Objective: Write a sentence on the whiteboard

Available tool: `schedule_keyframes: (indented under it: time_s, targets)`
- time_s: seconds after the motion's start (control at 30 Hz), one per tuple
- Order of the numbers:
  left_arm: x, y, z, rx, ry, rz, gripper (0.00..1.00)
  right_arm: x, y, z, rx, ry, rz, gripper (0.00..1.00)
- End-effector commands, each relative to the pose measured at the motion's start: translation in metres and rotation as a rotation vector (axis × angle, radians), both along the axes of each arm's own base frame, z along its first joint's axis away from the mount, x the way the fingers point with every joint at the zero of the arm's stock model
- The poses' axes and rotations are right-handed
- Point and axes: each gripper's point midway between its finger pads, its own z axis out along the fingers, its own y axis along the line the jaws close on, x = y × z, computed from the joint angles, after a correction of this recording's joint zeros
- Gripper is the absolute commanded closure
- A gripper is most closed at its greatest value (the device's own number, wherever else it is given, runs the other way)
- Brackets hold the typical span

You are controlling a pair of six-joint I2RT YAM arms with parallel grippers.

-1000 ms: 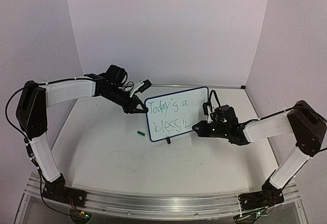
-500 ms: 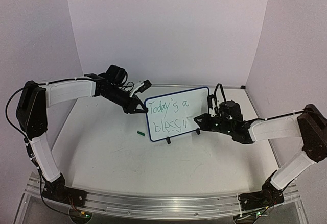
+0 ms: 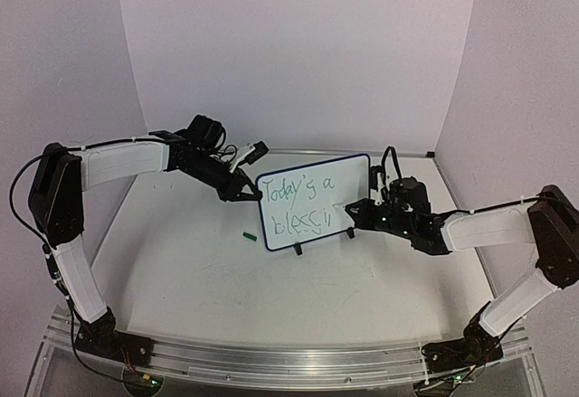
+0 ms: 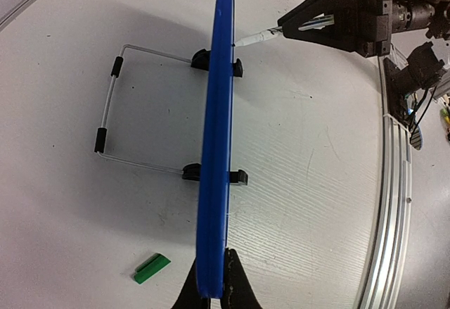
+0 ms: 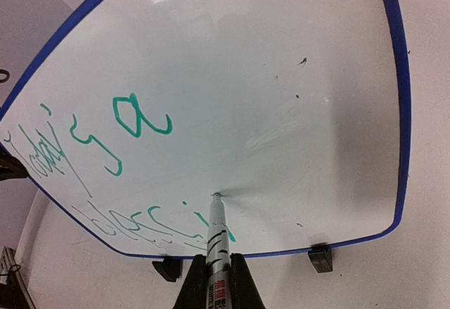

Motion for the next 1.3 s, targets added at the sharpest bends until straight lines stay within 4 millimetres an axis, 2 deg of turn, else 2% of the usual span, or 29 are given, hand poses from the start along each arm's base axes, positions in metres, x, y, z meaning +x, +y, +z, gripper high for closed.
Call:
schedule_keyframes:
  time_s: [0.0,0.4,0.53,0.63,0.87,0.97,1.1,1.27]
  targets:
    - [0.000,0.004,0.006,0.025,-0.052,-0.001,1.00,0.002,-0.006,-0.006,-0.002,0.005,-0.042,1.00]
    - [0.000,0.004,0.006,0.024,-0.053,0.000,1.00,-0.012,-0.009,-0.045,-0.033,0.108,-0.025,1.00]
    - [0.000,0.004,0.006,0.025,-0.052,0.000,1.00,-0.014,-0.012,-0.051,-0.038,0.120,-0.032,1.00]
    - [0.000,0.004,0.006,0.025,-0.052,0.000,1.00,-0.014,-0.011,-0.043,-0.028,0.103,-0.026,1.00]
    - [0.000,0.004,0.008,0.023,-0.056,-0.001,1.00,-0.018,-0.004,-0.001,0.040,0.029,0.019,1.00]
    - [0.000,0.004,0.008,0.022,-0.054,-0.001,1.00,-0.016,-0.002,0.010,0.051,0.011,0.025,1.00]
    - [0.000,0.004,0.008,0.022,-0.055,-0.001,1.00,-0.010,0.002,0.016,0.048,-0.007,0.026,1.00]
    - [0.000,0.004,0.008,0.023,-0.055,-0.001,1.00,-0.001,0.006,0.016,0.038,-0.011,0.025,1.00]
